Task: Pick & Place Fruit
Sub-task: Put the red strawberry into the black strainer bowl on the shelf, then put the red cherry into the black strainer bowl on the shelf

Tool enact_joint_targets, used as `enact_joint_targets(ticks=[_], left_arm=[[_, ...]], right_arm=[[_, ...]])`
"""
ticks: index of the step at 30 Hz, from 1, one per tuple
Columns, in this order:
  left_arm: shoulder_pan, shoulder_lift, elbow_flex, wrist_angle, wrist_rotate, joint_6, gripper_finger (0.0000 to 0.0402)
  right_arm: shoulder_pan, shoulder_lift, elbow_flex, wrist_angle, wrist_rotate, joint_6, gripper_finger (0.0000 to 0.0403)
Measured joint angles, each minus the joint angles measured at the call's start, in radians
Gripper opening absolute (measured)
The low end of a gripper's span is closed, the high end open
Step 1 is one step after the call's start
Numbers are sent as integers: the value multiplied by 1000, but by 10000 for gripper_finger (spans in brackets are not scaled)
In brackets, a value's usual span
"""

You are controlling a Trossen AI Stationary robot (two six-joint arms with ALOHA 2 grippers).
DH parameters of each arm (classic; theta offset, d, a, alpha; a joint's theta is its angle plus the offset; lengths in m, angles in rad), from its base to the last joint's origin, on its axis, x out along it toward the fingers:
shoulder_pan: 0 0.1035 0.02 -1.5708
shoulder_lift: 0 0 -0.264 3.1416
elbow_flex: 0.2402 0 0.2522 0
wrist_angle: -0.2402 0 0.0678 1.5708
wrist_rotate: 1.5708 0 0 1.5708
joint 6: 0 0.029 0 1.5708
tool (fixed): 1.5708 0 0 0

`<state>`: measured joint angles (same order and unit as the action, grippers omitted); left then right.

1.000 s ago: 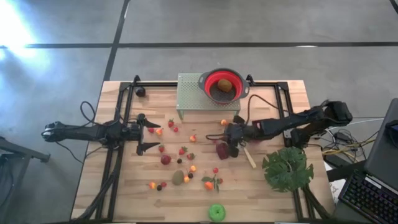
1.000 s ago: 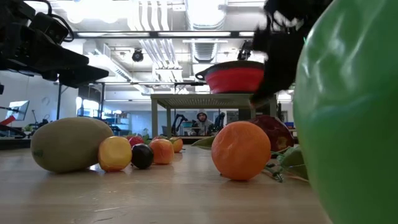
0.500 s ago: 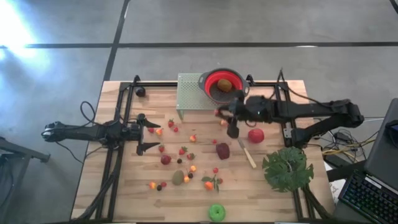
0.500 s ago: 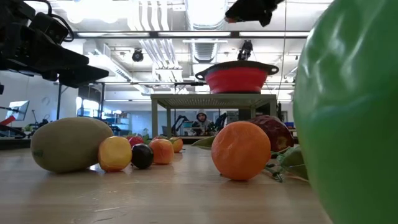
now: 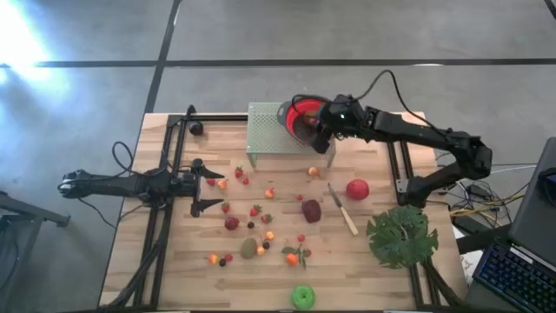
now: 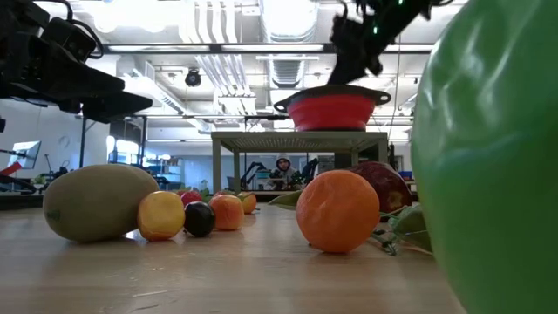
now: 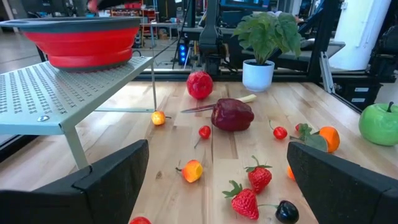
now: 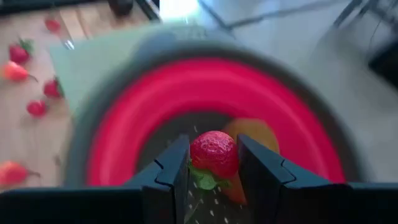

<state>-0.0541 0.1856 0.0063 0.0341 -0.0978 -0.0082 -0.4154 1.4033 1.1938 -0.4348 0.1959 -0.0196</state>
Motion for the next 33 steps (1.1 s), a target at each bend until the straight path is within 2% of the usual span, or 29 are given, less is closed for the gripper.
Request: enact_joint_targets(ticks=[6, 13, 24, 33], left_arm=[[0, 0, 0, 0, 0, 0, 388], [0, 0, 0, 0, 0, 0, 388], [0, 0, 0, 0, 0, 0, 388], [0, 0, 0, 0, 0, 0, 388]], right_arm=[[-93, 52, -3, 2, -70, 17, 107], [-104, 58, -3, 0, -76, 18, 115], [-107, 58, -3, -5, -74, 43, 188], [-109, 58, 10, -10, -73, 3, 252]])
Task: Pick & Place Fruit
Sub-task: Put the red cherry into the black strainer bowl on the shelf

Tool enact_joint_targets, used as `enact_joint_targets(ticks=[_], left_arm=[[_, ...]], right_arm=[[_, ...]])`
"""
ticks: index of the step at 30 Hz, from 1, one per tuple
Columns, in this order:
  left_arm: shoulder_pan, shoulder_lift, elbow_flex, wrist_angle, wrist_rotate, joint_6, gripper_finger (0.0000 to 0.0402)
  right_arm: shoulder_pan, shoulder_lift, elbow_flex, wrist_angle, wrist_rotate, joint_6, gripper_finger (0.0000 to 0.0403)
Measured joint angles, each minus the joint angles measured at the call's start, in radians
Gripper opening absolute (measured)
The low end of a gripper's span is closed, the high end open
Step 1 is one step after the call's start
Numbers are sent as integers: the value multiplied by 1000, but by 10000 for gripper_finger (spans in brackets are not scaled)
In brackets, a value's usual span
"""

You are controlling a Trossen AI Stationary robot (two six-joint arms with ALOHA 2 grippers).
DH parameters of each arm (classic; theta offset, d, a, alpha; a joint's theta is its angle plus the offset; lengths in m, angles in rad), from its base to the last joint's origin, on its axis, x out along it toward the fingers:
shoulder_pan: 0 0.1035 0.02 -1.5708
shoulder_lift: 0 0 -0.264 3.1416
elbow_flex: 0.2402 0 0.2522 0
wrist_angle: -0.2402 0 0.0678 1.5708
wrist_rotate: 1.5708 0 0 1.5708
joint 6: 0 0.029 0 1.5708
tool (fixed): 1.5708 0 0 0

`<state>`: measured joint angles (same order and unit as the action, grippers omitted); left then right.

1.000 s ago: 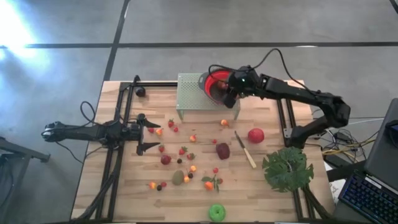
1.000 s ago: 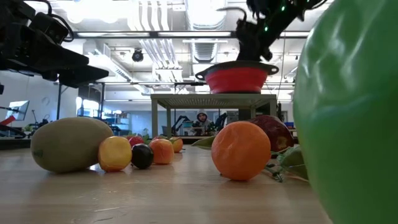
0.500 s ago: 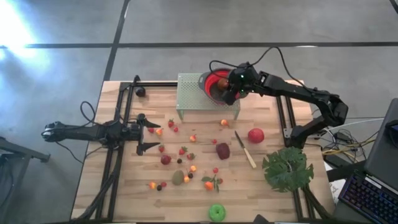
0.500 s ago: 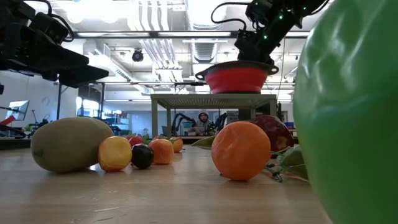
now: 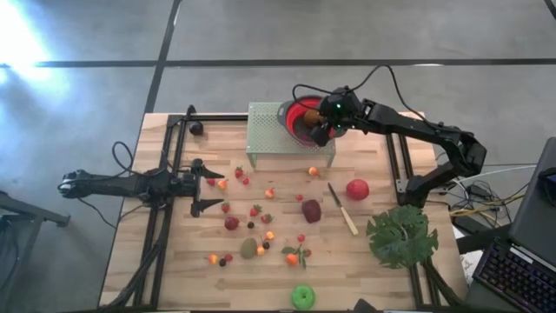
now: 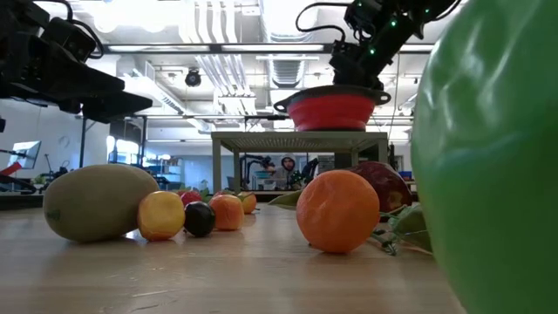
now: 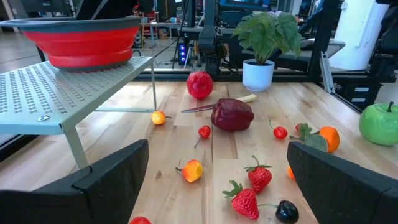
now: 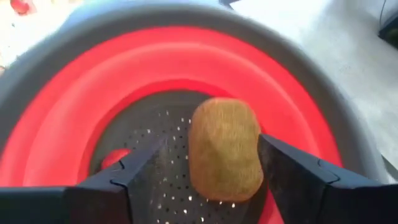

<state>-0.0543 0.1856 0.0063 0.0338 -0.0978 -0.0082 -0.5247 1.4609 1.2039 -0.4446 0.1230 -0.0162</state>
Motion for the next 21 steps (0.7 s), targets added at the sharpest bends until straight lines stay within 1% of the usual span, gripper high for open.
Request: enact_joint_targets(ticks=[6, 11, 15, 21], left_arm=[[0, 0, 0, 0, 0, 0, 388], [0, 0, 0, 0, 0, 0, 388], [0, 0, 0, 0, 0, 0, 388], [0, 0, 0, 0, 0, 0, 388]], right_arm=[[10, -2, 72, -10, 1, 31, 285], [62, -14, 132, -39, 3, 32, 297], [143, -17, 162, -95, 4, 39, 286], [319, -17, 143, -143, 64, 59, 257]])
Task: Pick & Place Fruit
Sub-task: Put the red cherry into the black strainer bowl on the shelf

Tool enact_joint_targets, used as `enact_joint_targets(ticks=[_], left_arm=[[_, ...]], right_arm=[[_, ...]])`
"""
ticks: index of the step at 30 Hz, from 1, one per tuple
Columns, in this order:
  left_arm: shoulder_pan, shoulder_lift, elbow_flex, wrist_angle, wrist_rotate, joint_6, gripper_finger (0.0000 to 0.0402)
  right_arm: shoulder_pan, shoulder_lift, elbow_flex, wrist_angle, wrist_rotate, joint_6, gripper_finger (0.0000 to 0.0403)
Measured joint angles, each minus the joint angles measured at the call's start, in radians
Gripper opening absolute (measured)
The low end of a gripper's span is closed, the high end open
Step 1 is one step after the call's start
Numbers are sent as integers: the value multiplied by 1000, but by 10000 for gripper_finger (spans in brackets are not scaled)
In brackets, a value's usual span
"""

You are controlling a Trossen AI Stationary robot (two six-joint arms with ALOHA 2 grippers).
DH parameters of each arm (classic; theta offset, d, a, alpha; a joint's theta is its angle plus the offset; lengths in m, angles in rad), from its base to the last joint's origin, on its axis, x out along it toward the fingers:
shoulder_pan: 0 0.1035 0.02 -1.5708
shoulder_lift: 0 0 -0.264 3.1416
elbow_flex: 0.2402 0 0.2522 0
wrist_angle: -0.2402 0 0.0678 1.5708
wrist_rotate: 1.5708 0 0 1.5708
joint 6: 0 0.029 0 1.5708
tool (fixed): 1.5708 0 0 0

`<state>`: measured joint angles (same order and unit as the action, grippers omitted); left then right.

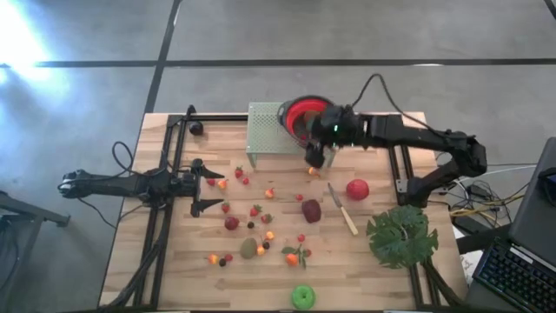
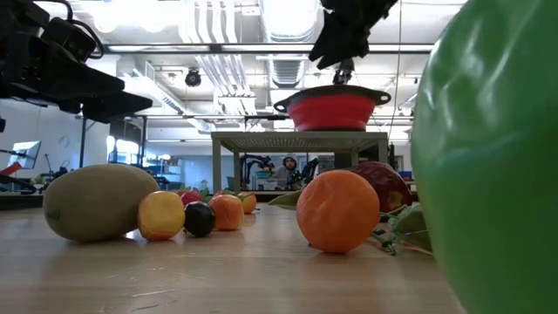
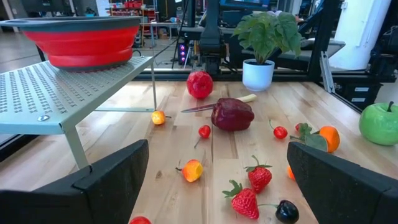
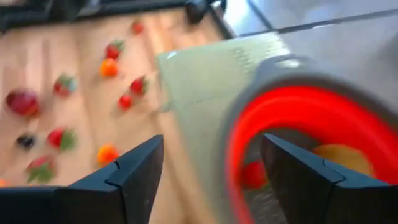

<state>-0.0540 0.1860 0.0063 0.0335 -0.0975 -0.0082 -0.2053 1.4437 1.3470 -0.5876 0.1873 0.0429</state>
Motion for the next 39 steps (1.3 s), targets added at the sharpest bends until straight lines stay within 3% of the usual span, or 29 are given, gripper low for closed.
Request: enact_joint_targets(ticks=[9, 17, 27, 33, 39], left_arm=[[0, 0, 0, 0, 0, 0, 388], [0, 0, 0, 0, 0, 0, 388], [0, 0, 0, 0, 0, 0, 388], [0, 0, 0, 0, 0, 0, 388], [0, 2, 0, 0, 0, 0, 388]], right_arm=[[230, 0, -69, -64, 72, 40, 228], [344, 0, -227, 96, 72, 98, 215], [354, 30, -427, 375, 76, 124, 217], [353, 138, -412, 388, 70, 155, 227], [353, 272, -298, 285, 69, 193, 233]])
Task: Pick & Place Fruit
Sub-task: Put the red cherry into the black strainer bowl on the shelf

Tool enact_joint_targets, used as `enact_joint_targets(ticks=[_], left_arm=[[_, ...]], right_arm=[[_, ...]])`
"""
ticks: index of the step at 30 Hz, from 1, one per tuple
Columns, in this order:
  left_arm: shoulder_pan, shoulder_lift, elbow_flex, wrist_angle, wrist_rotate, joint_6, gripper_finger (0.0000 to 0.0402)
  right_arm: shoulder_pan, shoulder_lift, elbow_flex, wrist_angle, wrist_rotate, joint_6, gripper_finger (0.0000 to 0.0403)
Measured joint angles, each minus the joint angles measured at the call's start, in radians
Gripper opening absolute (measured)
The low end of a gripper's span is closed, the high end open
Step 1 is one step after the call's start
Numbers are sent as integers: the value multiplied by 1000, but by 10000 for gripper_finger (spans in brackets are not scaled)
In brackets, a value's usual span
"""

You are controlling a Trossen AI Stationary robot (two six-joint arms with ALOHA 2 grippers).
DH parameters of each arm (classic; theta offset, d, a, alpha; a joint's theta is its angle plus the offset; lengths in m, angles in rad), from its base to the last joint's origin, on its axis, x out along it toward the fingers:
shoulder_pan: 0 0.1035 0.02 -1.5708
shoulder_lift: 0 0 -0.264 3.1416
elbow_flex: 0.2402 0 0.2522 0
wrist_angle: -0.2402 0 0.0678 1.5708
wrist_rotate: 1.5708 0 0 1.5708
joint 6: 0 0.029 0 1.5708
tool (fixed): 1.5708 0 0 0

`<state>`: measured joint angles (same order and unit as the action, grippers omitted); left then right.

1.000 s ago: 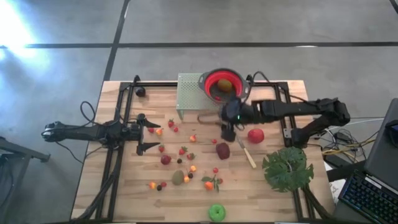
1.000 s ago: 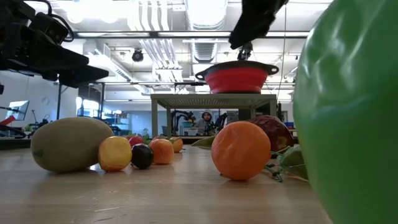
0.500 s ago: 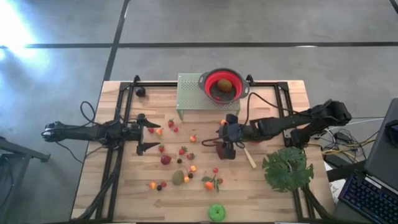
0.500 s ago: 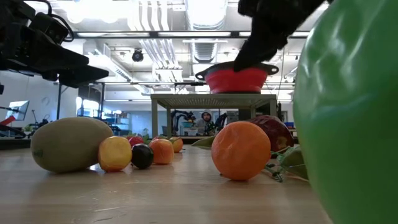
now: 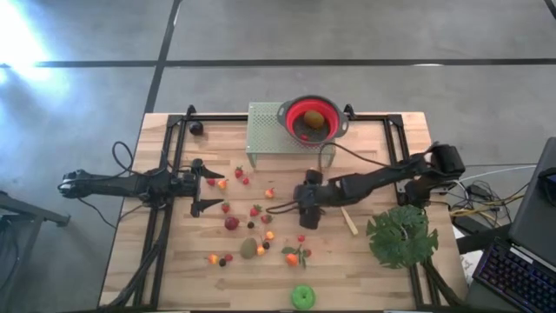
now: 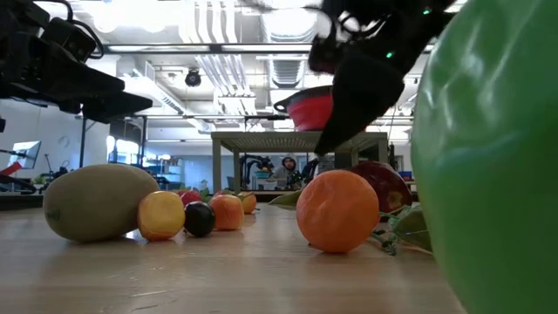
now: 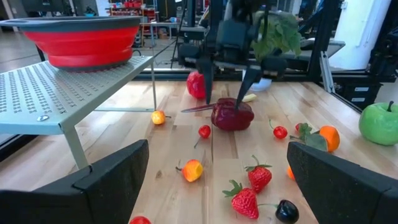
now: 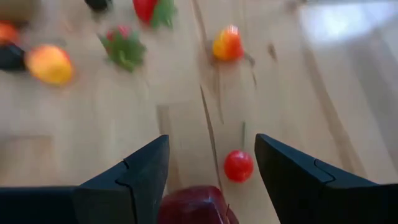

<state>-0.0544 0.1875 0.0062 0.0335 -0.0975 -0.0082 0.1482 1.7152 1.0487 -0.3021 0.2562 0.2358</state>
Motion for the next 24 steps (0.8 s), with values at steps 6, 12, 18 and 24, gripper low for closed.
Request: enact_joint_targets(ticks=[6, 12, 18, 24], left_arm=[[0, 2, 0, 0, 0, 0, 388], [0, 4, 0, 0, 0, 0, 388], [0, 6, 0, 0, 0, 0, 388], [0, 6, 0, 0, 0, 0, 388]], right_arm=[[-5, 122, 154, -196, 48, 49, 230], [-10, 194, 272, -348, 76, 103, 214], [-12, 262, 351, -458, 77, 137, 214], [-29, 315, 379, -499, 77, 150, 227]])
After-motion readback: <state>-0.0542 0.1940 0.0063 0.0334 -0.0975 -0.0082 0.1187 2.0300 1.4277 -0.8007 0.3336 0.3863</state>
